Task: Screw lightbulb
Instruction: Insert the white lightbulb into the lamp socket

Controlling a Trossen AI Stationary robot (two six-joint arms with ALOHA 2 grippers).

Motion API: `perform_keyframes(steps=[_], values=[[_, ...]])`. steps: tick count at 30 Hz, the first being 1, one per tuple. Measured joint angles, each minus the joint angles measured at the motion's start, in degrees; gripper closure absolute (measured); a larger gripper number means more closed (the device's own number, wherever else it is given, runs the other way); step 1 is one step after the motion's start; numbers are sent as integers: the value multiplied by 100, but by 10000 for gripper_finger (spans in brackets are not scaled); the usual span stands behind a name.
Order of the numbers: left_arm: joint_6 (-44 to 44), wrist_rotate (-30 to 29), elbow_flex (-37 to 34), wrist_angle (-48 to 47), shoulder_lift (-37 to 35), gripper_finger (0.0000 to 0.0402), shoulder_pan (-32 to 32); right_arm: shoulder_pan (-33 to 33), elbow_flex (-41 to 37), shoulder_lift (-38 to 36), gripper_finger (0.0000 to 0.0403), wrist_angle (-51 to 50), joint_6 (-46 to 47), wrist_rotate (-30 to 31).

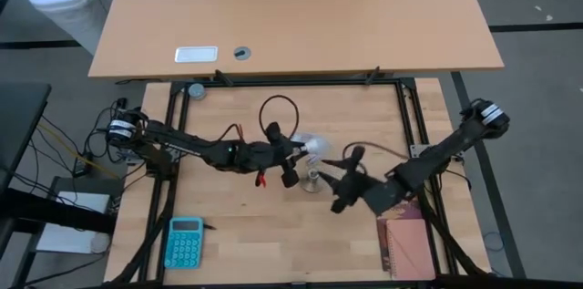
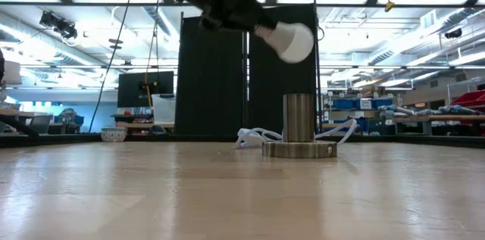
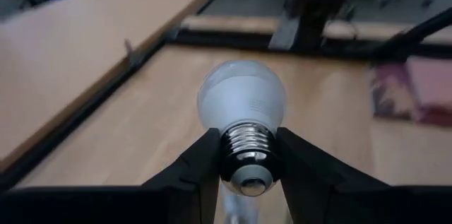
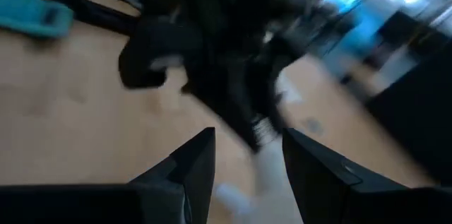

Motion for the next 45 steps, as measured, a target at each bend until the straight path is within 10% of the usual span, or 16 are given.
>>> perform_keyframes(steps=[7, 17, 45], values=[[477, 475, -844, 2413, 0, 270, -23, 212, -498, -899, 239, -1030, 1958, -505], [156, 724, -2406, 5563, 0, 270, -27, 119, -798, -1004, 240, -1150, 2255, -986], [-444, 2440, -1508, 7263, 1755, 270, 385, -735, 198, -1895, 108, -3307, 497, -2609]])
